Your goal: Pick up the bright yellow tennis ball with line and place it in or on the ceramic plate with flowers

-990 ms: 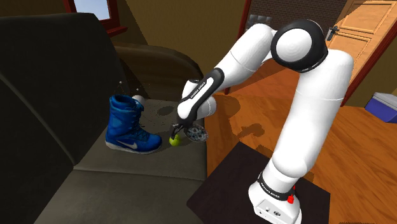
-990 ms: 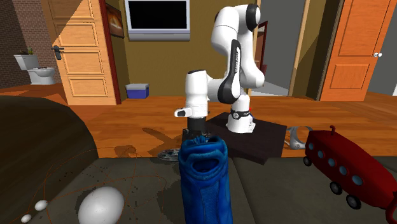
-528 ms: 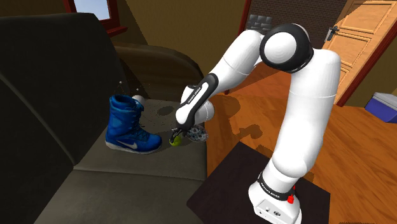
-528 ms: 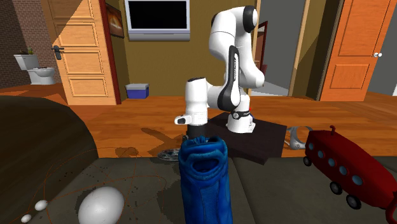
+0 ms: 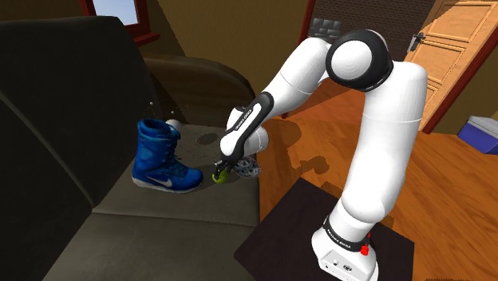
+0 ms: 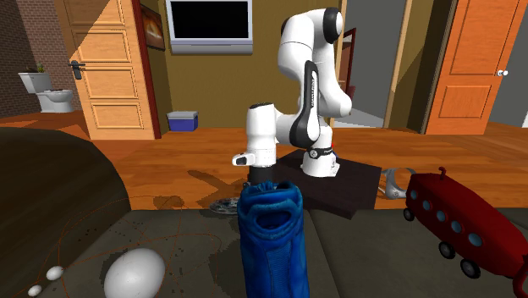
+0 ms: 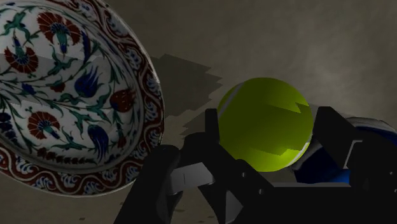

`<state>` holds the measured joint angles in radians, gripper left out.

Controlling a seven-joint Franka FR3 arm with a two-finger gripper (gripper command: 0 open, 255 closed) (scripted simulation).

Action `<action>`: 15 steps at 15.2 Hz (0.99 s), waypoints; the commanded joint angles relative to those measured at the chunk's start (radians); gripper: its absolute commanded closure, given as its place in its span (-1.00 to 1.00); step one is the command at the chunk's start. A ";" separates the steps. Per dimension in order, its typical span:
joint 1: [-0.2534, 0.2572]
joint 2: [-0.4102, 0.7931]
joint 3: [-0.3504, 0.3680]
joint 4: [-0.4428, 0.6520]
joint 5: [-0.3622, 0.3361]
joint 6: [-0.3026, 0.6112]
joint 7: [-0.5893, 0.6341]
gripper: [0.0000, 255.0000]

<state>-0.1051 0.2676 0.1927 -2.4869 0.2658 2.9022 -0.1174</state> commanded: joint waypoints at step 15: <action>0.002 -0.115 -0.009 -0.009 -0.014 -0.109 0.025 1.00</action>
<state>-0.1027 0.1659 0.1851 -2.4954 0.2538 2.8098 -0.0952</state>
